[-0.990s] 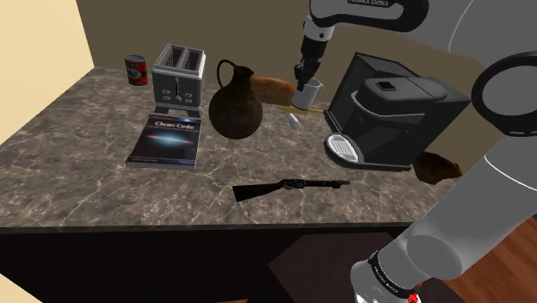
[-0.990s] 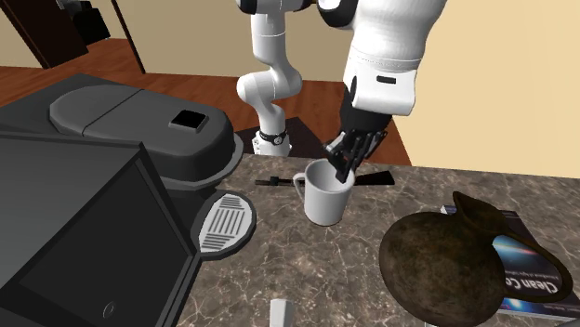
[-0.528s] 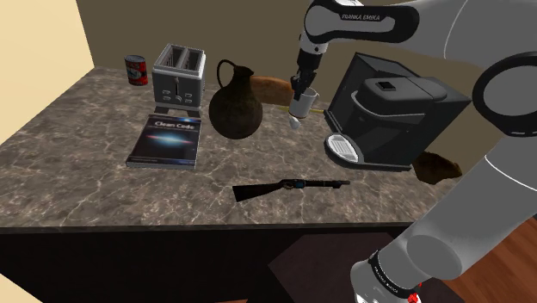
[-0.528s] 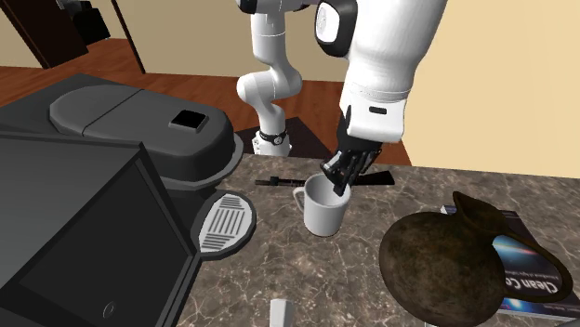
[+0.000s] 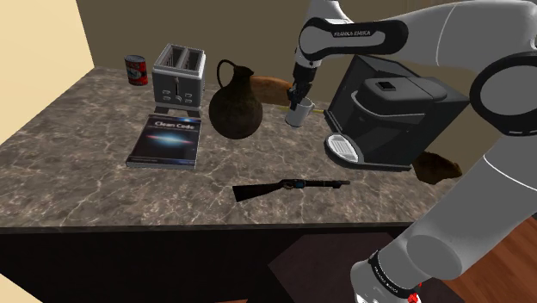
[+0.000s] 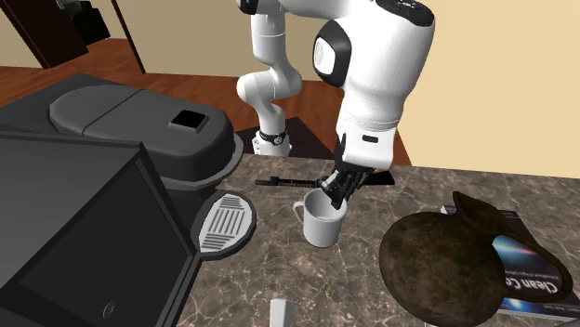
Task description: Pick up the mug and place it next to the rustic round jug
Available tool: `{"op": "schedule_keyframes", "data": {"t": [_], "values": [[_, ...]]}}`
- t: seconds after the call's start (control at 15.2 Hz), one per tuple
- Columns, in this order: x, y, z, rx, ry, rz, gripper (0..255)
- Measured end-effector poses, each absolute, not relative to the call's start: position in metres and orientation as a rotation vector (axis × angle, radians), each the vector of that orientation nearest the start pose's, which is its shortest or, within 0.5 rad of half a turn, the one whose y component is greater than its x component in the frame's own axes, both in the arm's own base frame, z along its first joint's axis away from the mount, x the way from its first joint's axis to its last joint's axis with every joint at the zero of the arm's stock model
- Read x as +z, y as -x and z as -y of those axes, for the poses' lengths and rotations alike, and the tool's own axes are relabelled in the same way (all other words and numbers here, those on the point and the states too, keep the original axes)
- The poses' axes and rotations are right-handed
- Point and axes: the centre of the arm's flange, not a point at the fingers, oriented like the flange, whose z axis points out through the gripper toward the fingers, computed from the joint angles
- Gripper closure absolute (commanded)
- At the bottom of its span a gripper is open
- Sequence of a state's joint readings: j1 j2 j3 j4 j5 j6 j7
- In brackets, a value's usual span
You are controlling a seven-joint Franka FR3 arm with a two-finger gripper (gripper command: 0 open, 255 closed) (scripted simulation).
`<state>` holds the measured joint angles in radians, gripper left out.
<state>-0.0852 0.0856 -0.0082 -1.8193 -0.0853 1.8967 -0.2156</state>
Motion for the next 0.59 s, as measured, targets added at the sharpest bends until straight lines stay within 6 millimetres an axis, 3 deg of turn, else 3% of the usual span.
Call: {"op": "schedule_keyframes", "data": {"t": [0.59], "values": [[0.439,-0.583,0.062,0.034,3.211,0.241,255]]}}
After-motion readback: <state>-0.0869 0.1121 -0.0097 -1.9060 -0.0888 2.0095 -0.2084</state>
